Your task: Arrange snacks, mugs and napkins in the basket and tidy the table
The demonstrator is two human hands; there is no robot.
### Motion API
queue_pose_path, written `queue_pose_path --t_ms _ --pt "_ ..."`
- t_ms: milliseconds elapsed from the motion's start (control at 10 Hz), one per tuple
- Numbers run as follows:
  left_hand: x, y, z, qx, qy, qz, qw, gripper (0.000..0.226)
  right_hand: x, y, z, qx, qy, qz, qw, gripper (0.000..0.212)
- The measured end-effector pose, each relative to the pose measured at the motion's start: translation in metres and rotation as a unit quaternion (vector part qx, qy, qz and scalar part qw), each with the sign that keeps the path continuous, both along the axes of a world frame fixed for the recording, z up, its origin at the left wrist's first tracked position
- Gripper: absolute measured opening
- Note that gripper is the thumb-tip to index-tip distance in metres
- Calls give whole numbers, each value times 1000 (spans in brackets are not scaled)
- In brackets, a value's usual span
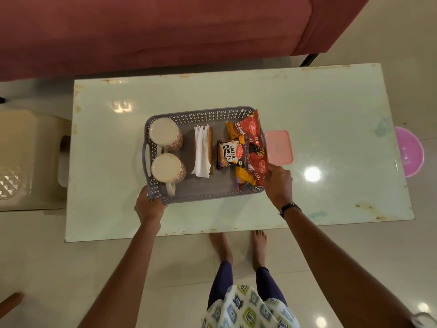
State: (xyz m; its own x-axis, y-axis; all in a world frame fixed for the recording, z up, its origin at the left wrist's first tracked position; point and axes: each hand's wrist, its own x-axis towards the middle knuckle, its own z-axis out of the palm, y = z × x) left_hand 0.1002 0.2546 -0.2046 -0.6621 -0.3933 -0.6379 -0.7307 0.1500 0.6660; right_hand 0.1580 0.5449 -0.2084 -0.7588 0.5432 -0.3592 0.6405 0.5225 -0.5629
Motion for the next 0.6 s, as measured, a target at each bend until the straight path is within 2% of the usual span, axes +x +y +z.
queue_pose_path --t_ms 100,200,300,400,600 --pt "-2 -5 -3 -5 -18 -4 1000 47 0 -1 4 -18 -9 -10 1000 24" --pt "-1 -12 -2 -53 -40 -40 997 43 2 -4 12 -20 -17 -10 1000 28" --pt "9 -16 7 -112 -10 -69 991 43 11 -8 23 18 0 -26 1000 36" --pt "22 -20 19 -161 36 -78 983 45 24 -12 37 55 8 -51 997 35" --pt "48 -26 48 -172 90 -81 978 41 43 -25 76 62 64 -33 996 29"
